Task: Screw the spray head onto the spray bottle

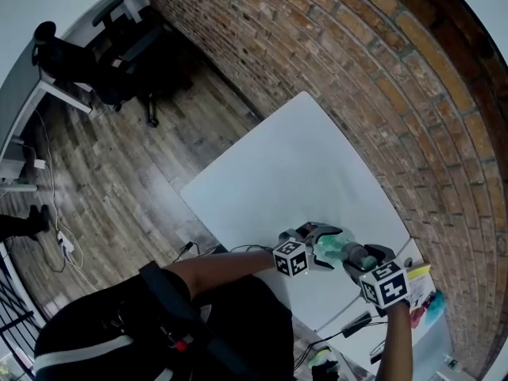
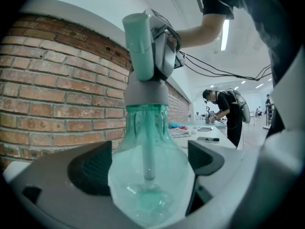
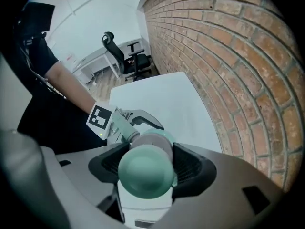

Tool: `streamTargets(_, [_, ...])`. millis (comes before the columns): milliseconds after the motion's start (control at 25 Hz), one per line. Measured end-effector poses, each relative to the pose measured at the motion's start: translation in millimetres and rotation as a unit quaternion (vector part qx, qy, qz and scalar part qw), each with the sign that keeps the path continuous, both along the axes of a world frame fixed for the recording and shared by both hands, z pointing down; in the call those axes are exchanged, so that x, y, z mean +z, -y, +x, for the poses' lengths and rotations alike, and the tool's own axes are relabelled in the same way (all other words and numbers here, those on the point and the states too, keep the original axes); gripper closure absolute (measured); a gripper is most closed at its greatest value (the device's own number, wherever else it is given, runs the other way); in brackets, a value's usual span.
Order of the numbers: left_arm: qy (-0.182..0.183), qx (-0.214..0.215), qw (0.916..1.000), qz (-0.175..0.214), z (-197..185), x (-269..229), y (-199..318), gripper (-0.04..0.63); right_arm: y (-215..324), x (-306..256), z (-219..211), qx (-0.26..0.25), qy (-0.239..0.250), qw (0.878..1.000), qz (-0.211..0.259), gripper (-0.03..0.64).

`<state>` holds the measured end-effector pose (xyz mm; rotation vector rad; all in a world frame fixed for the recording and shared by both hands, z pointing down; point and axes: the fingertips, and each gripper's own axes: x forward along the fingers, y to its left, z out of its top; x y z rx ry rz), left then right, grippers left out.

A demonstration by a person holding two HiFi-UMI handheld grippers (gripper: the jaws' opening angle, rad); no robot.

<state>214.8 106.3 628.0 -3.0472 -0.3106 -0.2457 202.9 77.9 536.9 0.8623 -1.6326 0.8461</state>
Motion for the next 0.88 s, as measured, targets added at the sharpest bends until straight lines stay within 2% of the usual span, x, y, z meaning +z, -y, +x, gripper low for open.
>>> streamTargets(200, [-0.001, 0.001, 1.0000, -0.001, 0, 0, -1, 0.101, 1, 0, 2, 0.066, 0.011, 0.998, 0.005, 0.336])
streamTargets(440, [-0.001, 0.005, 1.0000, -0.002, -1, -2, 0, 0.101, 3, -3, 3, 0.101, 0.014, 0.995, 0.007, 0.333])
streamTargets(680, [0.002, 0.009, 1.0000, 0.001, -1, -1, 0, 0.100, 2, -1, 2, 0.081, 0.010, 0.996, 0.022, 0.333])
streamTargets(880, [0.013, 0.011, 0.9997, 0.018, -4, 0, -1, 0.100, 2, -12, -2, 0.027, -0.016, 0.999, 0.039, 0.333])
